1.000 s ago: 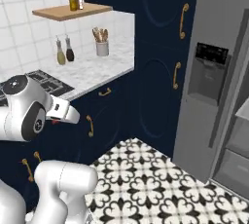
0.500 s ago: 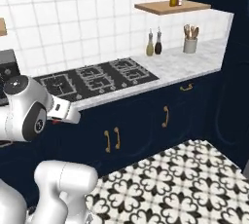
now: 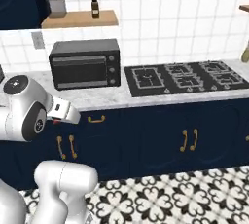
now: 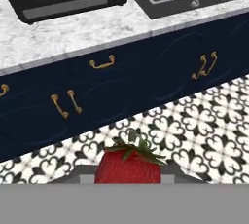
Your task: Take the strawberry from the fridge and place it on top of the pancake, located on the dining counter.
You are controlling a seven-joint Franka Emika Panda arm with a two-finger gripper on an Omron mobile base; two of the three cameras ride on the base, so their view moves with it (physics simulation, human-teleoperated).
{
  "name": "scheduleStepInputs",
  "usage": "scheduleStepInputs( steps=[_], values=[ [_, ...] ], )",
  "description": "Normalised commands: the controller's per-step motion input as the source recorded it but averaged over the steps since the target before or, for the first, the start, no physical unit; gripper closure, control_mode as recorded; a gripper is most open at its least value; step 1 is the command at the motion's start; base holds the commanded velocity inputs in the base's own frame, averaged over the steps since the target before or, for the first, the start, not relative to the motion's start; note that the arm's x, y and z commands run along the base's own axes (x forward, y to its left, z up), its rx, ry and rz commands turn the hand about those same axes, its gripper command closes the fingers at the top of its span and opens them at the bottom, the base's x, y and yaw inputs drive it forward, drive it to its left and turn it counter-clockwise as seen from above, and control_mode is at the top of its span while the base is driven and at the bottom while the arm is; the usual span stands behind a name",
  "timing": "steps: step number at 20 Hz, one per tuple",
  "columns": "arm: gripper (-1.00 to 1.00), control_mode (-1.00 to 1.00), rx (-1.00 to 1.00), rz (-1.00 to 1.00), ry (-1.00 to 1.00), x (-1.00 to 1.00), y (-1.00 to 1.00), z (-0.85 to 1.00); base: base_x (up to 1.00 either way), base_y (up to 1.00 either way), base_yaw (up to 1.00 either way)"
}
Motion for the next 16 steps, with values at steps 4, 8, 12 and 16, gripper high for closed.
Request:
scheduleStepInputs(
  steps=[4,8,12,16],
  values=[
    [1.0,1.0,0.0,0.0,0.0,0.0,0.0,0.0,-0.77,0.67,0.54],
    [1.0,1.0,0.0,0.0,0.0,0.0,0.0,0.0,-0.79,0.66,0.56],
    [1.0,1.0,0.0,0.0,0.0,0.0,0.0,0.0,-0.72,0.72,0.56],
    [1.0,1.0,0.0,0.0,0.0,0.0,0.0,0.0,-0.63,0.76,0.57]
  ],
)
